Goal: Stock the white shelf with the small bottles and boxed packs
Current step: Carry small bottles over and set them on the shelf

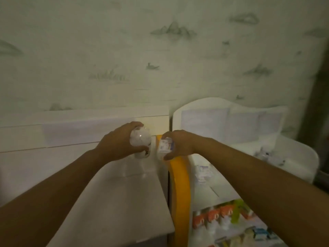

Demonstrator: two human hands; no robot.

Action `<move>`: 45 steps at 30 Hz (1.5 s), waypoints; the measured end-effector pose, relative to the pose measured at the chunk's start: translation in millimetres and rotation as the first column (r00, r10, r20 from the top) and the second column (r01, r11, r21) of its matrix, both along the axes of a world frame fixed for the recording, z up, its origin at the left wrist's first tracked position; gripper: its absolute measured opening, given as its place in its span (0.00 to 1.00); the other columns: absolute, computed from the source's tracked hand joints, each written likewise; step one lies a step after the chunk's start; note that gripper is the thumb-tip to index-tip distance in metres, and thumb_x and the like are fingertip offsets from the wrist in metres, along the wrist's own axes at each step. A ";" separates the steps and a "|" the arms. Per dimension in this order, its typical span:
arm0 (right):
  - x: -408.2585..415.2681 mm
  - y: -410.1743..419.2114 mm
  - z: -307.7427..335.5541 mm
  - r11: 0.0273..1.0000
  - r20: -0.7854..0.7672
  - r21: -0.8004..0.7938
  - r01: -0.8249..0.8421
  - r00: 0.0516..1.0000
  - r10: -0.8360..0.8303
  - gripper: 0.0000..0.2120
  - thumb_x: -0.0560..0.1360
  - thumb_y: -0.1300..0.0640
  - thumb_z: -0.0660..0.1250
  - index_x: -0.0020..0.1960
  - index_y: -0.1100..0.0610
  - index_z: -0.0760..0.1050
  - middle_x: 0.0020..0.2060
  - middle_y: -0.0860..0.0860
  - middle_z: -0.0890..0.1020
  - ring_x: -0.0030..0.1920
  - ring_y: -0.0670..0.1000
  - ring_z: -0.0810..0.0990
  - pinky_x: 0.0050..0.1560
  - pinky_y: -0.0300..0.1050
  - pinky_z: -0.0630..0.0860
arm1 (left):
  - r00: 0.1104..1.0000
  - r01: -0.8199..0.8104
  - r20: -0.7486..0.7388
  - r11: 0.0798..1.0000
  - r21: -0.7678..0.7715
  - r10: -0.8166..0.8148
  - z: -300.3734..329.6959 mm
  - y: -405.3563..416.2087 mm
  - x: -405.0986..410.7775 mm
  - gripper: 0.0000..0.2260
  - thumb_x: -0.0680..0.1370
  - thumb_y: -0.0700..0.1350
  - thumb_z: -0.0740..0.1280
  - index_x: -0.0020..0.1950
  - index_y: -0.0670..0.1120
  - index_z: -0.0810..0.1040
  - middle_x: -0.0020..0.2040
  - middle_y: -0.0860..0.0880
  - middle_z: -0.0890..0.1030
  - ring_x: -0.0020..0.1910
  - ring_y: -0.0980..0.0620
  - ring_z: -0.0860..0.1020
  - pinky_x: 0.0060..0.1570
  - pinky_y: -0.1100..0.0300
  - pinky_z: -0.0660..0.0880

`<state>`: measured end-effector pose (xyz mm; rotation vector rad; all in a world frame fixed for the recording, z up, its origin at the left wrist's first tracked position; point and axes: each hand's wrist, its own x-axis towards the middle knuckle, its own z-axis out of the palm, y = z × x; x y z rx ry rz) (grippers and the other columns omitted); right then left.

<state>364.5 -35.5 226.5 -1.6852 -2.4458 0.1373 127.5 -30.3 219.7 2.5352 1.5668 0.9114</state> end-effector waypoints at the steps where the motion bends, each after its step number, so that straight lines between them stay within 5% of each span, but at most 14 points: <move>1: 21.5 -5.2 2.1 1.000 -0.014 0.013 0.016 1.000 -0.016 0.39 0.67 0.42 0.76 0.73 0.49 0.64 0.65 0.52 0.74 0.62 0.54 0.74 0.62 0.48 0.72 | 1.000 0.018 0.002 1.000 0.005 -0.018 5.2 -0.3 21.3 0.37 0.63 0.64 0.76 0.69 0.58 0.66 0.66 0.54 0.74 0.60 0.50 0.74 0.59 0.48 0.74; 6: 140.7 -28.8 1.9 0.995 -0.023 0.035 0.097 0.995 -0.096 0.37 0.66 0.41 0.76 0.70 0.49 0.67 0.62 0.52 0.76 0.59 0.54 0.76 0.59 0.46 0.72 | 0.995 0.099 0.025 0.995 -0.003 -0.099 13.6 -8.1 131.9 0.37 0.64 0.63 0.76 0.69 0.58 0.66 0.67 0.54 0.73 0.61 0.51 0.74 0.58 0.52 0.74; 18: 297.6 -29.5 -80.8 0.972 -0.087 -0.117 0.202 0.973 -0.213 0.40 0.65 0.38 0.76 0.72 0.48 0.65 0.67 0.51 0.74 0.63 0.54 0.73 0.63 0.49 0.72 | 0.947 0.141 -0.267 0.978 -0.151 -0.178 -43.0 7.9 271.9 0.36 0.67 0.65 0.72 0.70 0.58 0.62 0.69 0.55 0.70 0.61 0.51 0.74 0.57 0.50 0.75; 33: 258.5 106.4 -172.8 0.960 -0.135 -0.248 0.128 0.977 -0.165 0.42 0.67 0.41 0.75 0.75 0.52 0.61 0.69 0.54 0.71 0.67 0.55 0.71 0.65 0.46 0.69 | 0.930 0.172 -0.289 0.964 -0.201 -0.226 -80.7 131.7 282.7 0.39 0.67 0.63 0.73 0.73 0.58 0.58 0.71 0.52 0.68 0.62 0.48 0.74 0.59 0.48 0.76; 39: 227.4 159.6 -191.8 0.945 -0.159 -0.308 0.109 0.974 -0.164 0.43 0.67 0.42 0.76 0.76 0.52 0.61 0.71 0.53 0.69 0.66 0.54 0.74 0.64 0.46 0.71 | 0.925 0.195 -0.287 0.960 -0.201 -0.248 -82.7 165.9 274.1 0.36 0.70 0.61 0.73 0.73 0.57 0.61 0.70 0.52 0.68 0.62 0.49 0.73 0.56 0.58 0.72; 42: 221.7 177.1 -199.4 0.936 -0.151 -0.337 0.105 0.975 -0.164 0.44 0.66 0.41 0.77 0.75 0.53 0.62 0.69 0.55 0.71 0.61 0.55 0.77 0.58 0.44 0.74 | 0.933 0.178 -0.274 0.961 -0.212 -0.233 -80.5 177.1 266.6 0.36 0.68 0.63 0.72 0.72 0.60 0.60 0.70 0.54 0.67 0.63 0.49 0.73 0.60 0.51 0.73; 45: 220.4 181.7 -206.3 0.924 -0.126 -0.365 0.111 0.978 -0.168 0.47 0.66 0.39 0.75 0.77 0.51 0.57 0.72 0.53 0.66 0.66 0.56 0.73 0.66 0.49 0.72 | 0.937 0.177 -0.265 0.963 -0.203 -0.228 -78.2 187.9 261.2 0.36 0.67 0.66 0.71 0.71 0.63 0.59 0.69 0.55 0.68 0.61 0.49 0.74 0.58 0.47 0.75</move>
